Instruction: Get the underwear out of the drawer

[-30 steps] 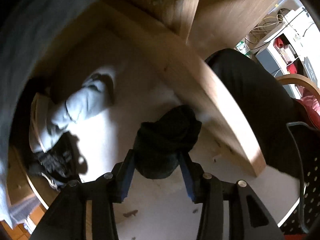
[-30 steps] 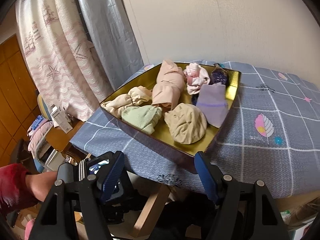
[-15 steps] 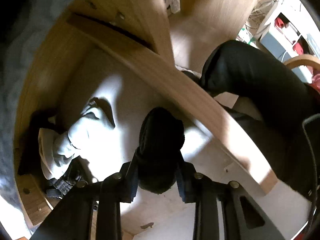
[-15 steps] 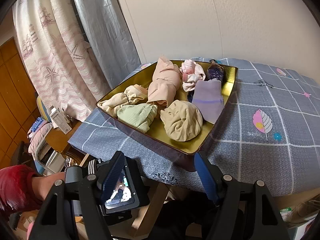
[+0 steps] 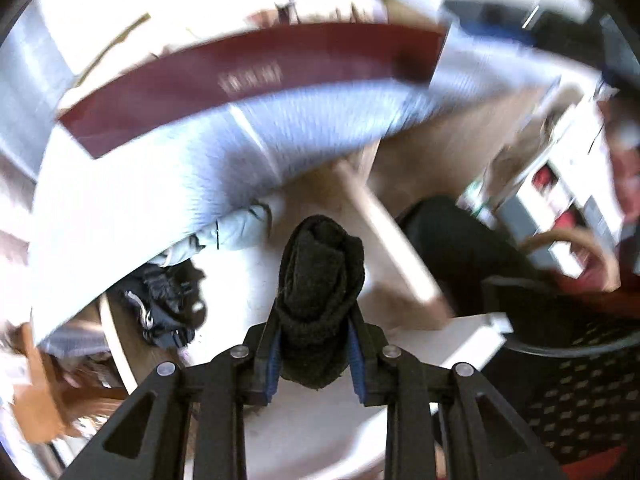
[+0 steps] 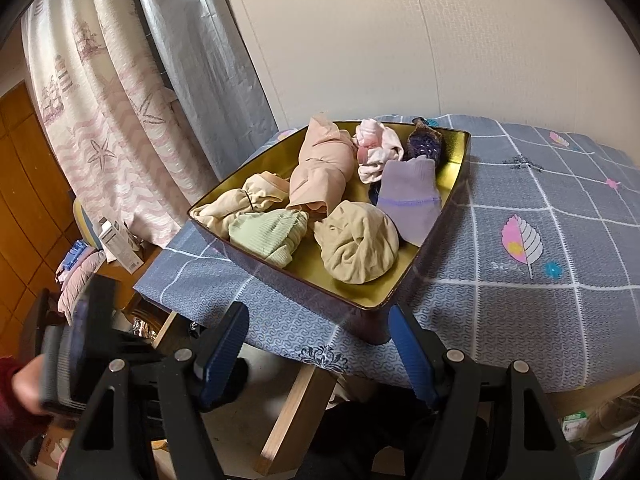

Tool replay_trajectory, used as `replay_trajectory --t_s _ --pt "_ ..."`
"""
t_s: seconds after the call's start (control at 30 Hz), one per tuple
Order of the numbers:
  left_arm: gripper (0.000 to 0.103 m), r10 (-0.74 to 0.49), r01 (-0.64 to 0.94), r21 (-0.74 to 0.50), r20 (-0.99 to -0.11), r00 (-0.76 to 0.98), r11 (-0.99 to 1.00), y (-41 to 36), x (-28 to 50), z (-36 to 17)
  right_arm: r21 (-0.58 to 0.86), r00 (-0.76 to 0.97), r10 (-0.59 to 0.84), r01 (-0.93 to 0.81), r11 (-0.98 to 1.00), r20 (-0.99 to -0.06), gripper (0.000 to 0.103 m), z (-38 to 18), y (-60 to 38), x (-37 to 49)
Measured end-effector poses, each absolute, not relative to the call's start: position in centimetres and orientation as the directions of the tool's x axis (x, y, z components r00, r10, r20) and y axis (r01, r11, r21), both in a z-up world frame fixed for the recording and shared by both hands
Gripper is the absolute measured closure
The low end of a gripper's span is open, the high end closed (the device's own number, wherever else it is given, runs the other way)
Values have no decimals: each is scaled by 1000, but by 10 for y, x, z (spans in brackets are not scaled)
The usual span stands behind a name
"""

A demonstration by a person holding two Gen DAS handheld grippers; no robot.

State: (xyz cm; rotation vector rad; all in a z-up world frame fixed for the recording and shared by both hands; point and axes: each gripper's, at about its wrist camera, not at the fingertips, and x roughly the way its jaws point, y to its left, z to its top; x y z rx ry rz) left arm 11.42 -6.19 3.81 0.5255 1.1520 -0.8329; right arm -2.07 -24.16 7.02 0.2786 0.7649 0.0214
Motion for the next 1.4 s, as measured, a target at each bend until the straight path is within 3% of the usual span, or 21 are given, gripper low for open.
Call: replay_trajectory --t_s 0.2,0.37,0.57,0.77,0.93,1.13,1.4 --pt "76 -488 749 -173 -844 221 639 -46 101 97 257 729 122 77 963 -674 30 70 -242 -19" --pt "76 -483 724 -81 -795 368 685 -65 139 142 260 735 134 60 964 -665 30 70 -240 -21" --pt "76 -422 643 -24 -773 474 766 -109 217 118 239 757 151 7 971 -636 30 72 -231 -29" --pt "75 -420 573 -112 -794 440 812 -136 286 81 238 770 182 -40 970 -612 30 71 -231 -34" --pt "71 -388 552 -66 -780 491 831 -149 310 76 224 759 214 -92 970 -615 30 65 -223 -35" --pt "60 -411 525 -127 -781 471 842 -137 305 73 206 739 232 -128 970 -633 30 58 -213 -32" --pt "60 -290 544 63 -793 537 836 -114 238 69 203 728 227 -122 972 -647 30 53 -205 -28"
